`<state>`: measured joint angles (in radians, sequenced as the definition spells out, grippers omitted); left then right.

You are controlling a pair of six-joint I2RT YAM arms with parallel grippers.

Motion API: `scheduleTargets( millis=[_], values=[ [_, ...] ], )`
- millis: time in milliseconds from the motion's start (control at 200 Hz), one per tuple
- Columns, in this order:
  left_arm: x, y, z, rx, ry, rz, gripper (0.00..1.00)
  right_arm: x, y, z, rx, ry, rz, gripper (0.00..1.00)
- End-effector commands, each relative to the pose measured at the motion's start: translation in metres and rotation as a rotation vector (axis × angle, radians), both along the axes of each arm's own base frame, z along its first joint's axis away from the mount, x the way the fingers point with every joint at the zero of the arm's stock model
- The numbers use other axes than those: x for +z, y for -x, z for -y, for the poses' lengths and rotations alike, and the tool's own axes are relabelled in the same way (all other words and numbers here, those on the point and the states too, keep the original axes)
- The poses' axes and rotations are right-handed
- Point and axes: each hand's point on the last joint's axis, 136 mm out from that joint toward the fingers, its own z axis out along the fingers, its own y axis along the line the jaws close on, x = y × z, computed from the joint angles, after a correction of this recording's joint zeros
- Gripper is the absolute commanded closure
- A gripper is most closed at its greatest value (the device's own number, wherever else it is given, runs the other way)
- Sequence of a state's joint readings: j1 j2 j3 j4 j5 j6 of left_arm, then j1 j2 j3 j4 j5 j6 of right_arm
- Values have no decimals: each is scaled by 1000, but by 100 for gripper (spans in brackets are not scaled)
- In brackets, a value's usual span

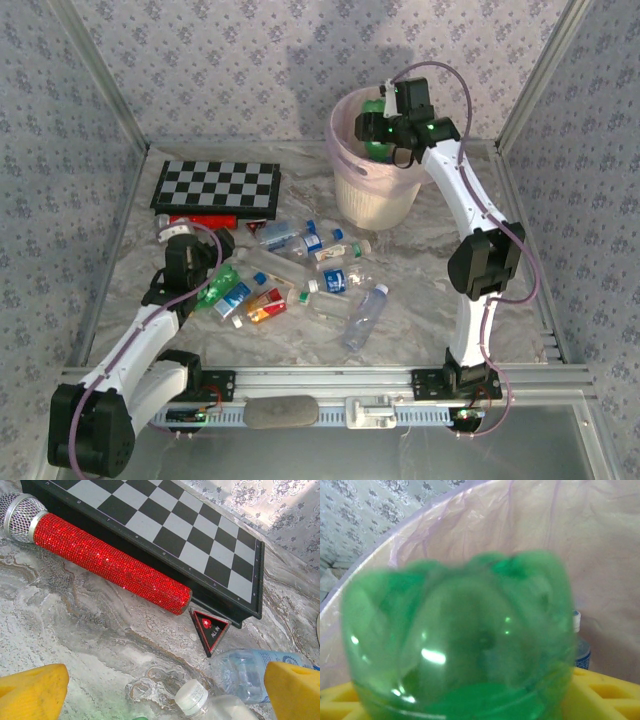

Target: Put the plastic bottles in the bin

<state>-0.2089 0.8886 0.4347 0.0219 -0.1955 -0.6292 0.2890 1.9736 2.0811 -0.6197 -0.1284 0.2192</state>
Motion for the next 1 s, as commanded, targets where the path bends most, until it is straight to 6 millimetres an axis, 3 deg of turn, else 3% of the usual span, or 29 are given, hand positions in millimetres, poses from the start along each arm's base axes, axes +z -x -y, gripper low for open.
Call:
scheduleTargets(
  millis=[0, 100, 215, 420, 605, 820, 994],
  values=[
    [1, 1, -4, 7, -15, 2, 0, 11, 1, -6, 13, -10, 12, 20],
    [2, 1, -4, 4, -17, -1, 0, 20, 2, -6, 16, -6, 23, 14],
    [8, 0, -2, -16, -27, -14, 0, 38, 8, -6, 18, -2, 63, 1],
    [18, 4, 3, -98, -113, -119, 0, 71, 30, -7, 17, -8, 149, 1],
    [3, 15, 3, -90, -93, -265, 0, 83, 61, -6, 29, -53, 205, 1],
    [-7, 41, 0, -146, -167, -473, 0, 45, 99, 13, -27, -86, 187, 1],
    [-29, 57, -1, -180, -197, -636, 0, 15, 122, 31, -98, -126, 155, 1]
  ],
)
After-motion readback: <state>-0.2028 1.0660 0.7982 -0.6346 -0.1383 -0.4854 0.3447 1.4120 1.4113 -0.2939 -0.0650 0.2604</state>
